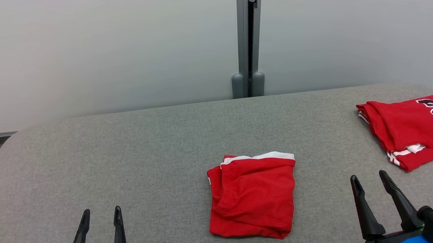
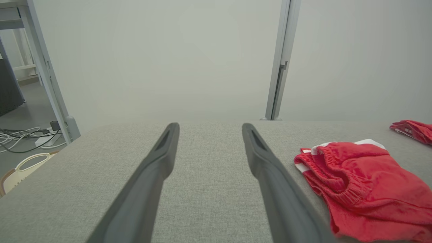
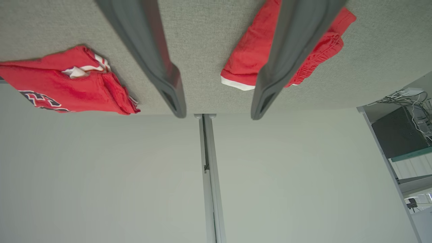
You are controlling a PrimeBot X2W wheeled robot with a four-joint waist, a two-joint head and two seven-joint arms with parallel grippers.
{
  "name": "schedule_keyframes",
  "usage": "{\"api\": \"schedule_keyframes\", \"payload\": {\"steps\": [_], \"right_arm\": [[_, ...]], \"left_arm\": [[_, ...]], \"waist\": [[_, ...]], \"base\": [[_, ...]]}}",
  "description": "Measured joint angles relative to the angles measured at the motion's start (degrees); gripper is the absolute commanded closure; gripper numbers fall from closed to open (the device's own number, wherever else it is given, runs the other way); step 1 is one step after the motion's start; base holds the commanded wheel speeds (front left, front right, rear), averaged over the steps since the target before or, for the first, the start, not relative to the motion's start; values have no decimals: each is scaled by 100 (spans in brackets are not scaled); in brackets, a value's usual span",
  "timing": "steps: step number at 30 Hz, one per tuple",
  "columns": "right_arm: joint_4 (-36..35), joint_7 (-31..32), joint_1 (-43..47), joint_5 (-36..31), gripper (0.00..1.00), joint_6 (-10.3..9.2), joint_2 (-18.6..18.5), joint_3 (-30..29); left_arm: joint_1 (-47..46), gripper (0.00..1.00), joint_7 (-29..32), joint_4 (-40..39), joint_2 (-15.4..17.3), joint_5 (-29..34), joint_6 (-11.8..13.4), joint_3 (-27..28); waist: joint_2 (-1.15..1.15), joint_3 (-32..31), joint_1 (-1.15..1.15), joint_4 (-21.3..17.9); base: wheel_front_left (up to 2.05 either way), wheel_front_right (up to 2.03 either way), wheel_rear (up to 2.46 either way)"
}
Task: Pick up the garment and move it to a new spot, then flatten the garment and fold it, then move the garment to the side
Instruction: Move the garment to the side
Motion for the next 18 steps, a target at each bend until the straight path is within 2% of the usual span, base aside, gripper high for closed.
{"api": "schedule_keyframes", "payload": {"steps": [18], "right_arm": [[101,92,51,18,0,0,22,2]], "left_arm": [[0,0,21,14,52,-70,70,-57]], "waist": [[0,0,1,23]], "base": [[0,0,0]]}}
